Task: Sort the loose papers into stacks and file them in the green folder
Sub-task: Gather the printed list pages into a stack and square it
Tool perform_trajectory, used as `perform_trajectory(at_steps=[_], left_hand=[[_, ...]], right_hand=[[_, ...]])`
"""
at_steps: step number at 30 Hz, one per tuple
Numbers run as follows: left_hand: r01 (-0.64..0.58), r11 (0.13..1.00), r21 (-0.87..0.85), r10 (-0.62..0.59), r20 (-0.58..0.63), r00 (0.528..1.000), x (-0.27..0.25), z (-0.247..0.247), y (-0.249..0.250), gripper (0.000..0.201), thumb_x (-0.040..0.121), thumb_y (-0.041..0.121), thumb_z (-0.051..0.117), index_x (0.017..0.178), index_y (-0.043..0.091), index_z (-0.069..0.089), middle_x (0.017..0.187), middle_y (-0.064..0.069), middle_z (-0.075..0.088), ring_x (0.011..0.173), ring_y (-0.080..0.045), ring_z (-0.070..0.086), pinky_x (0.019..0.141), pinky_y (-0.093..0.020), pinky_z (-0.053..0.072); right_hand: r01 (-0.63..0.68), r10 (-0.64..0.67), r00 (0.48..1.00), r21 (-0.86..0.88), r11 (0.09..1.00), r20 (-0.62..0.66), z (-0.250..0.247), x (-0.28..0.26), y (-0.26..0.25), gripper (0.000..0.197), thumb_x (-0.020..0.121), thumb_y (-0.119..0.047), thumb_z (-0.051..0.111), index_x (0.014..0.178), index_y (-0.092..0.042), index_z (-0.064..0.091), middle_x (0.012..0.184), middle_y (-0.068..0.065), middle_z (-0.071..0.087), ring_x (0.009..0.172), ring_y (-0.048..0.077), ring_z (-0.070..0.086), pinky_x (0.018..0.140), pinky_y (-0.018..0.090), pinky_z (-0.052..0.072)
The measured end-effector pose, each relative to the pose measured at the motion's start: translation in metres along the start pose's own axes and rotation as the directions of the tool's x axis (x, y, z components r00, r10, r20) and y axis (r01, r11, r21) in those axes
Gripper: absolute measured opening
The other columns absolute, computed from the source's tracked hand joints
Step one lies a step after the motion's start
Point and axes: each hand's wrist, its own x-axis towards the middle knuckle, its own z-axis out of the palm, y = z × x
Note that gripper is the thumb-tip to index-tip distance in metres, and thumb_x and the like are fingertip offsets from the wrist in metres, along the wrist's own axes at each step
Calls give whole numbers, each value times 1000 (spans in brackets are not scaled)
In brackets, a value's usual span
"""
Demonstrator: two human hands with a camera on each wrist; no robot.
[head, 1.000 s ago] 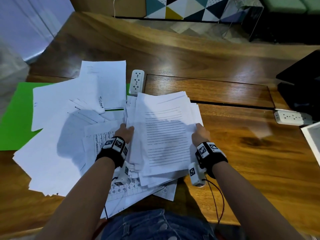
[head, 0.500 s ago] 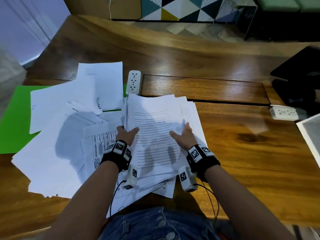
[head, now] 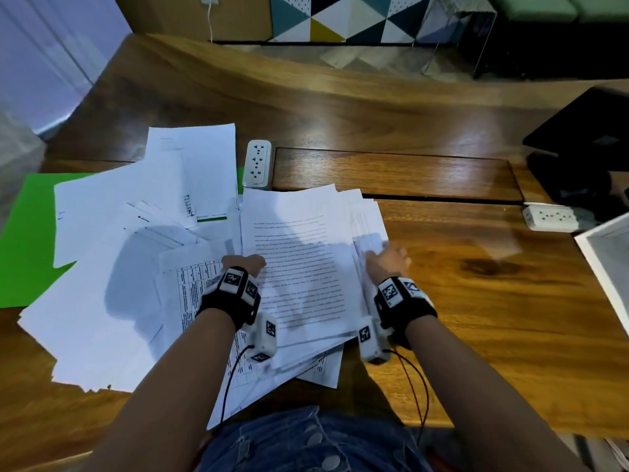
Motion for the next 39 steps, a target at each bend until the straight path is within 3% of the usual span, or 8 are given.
perform_trajectory(at_steps=[4,10,16,21,27,32,35,39], left_hand=[[14,998,-66,-9,69,998,3,-13,-11,56,82,13,71,130,-6,51,133,-13,55,120,-30,55,103,-32,44],[0,976,-217,20,94,995,11,-10,-21,39,71,1,77,109,-5,66,106,-17,69,98,-31,66,96,-42,50],[-12,953,-304,53,126,991,24,-8,-31,41,60,0,81,98,-2,68,103,-15,70,100,-30,66,99,-42,48],[-68,981,-180,87,98,991,15,-11,-23,39,73,1,76,111,-3,65,109,-15,67,101,-29,64,97,-37,49],[-115,987,-112,124,82,989,14,-12,-23,43,76,3,74,116,-2,62,119,-19,65,109,-32,62,96,-34,48],[-80,986,-148,84,22,996,10,-10,-20,58,80,7,72,131,-4,46,130,-20,55,119,-33,54,88,-28,41],[-70,978,-194,68,-16,998,9,-7,-20,66,83,18,70,138,-2,39,137,-19,51,123,-32,51,90,-29,40],[-38,989,-145,27,-77,997,10,-14,-19,46,91,18,56,131,-2,50,120,-19,58,111,-34,56,93,-31,43]], right_hand=[[-219,218,976,-52,974,-23,-29,19,7,61,89,-16,56,140,-4,27,145,19,30,132,37,34,108,43,33],[-168,151,972,83,982,181,-20,26,3,74,84,-11,62,145,0,21,138,21,45,117,38,54,80,35,47],[-75,65,973,39,996,222,-13,27,-7,20,83,-15,59,99,-4,58,88,13,58,76,28,56,63,29,47],[-29,4,957,82,996,291,-17,29,-6,28,87,-10,58,113,-3,63,105,17,62,98,33,61,80,34,50],[66,-60,995,77,995,-81,-72,33,3,30,92,-13,51,116,-1,64,112,18,65,105,34,63,77,30,46],[142,-24,857,191,971,-514,-132,28,-6,32,95,-13,45,115,5,62,118,26,63,109,38,60,85,36,47],[315,-82,821,329,890,-565,-154,34,-20,30,93,-14,48,116,-3,63,110,19,65,105,31,61,80,27,43],[312,-85,907,523,793,-413,-160,34,-37,17,83,-18,54,95,-9,62,85,10,55,81,23,54,71,29,41]])
